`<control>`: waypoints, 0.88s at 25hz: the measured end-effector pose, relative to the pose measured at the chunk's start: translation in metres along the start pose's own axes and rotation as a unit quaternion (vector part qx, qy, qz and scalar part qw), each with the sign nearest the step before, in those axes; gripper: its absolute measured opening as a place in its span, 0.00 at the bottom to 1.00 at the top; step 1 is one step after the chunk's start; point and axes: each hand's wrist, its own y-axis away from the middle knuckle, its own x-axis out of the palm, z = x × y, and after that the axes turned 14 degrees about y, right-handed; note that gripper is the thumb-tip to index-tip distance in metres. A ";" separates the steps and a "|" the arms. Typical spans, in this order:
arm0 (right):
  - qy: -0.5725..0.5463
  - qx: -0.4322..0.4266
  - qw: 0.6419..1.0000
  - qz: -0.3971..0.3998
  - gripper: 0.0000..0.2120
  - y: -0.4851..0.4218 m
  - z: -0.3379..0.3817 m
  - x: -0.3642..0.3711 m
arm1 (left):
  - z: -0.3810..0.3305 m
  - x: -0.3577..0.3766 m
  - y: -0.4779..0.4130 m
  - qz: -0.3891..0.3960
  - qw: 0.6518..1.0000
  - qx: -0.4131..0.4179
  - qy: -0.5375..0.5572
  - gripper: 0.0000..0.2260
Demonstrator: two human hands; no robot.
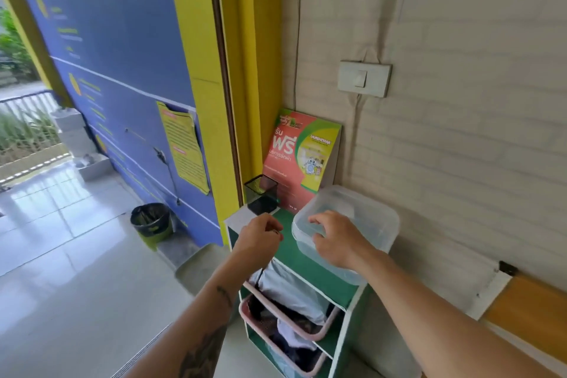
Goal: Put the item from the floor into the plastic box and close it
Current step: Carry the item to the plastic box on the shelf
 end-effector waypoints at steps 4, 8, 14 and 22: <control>0.031 0.049 0.998 0.011 0.23 -0.044 0.011 0.019 | 0.025 -0.006 -0.064 0.060 0.998 0.013 -0.015 0.12; 0.079 0.077 0.994 0.023 0.25 -0.065 0.019 0.038 | 0.050 0.002 -0.102 0.067 0.998 0.012 -0.003 0.07; 0.131 0.101 0.986 0.013 0.27 -0.079 0.015 0.045 | 0.064 0.020 -0.131 0.070 0.997 -0.001 0.014 0.08; 0.123 0.099 0.987 -0.021 0.28 -0.077 0.008 0.051 | 0.078 0.035 -0.159 0.025 0.999 -0.016 -0.017 0.08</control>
